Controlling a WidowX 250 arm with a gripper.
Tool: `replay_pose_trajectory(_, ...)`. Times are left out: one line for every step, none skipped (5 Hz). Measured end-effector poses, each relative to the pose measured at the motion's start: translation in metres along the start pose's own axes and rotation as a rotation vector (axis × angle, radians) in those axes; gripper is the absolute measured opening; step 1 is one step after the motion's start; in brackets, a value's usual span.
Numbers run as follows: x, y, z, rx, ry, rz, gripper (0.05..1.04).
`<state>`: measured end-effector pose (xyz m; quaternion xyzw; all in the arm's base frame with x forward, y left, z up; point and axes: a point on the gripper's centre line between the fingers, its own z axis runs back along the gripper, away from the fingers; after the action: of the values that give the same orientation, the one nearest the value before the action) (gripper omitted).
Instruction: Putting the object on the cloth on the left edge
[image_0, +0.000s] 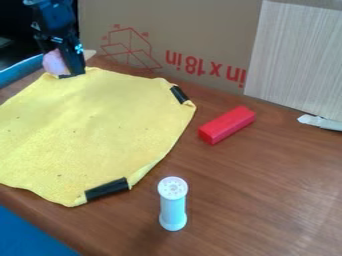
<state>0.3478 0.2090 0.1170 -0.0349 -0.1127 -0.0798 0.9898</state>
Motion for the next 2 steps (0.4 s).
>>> replay_pose_trajectory(0.007, 0.016, -0.008, -0.018, 0.013, -0.222, 0.799)
replay_pose_trajectory(0.012, 0.028, -0.026, -0.032, 0.037, -0.400, 0.799)
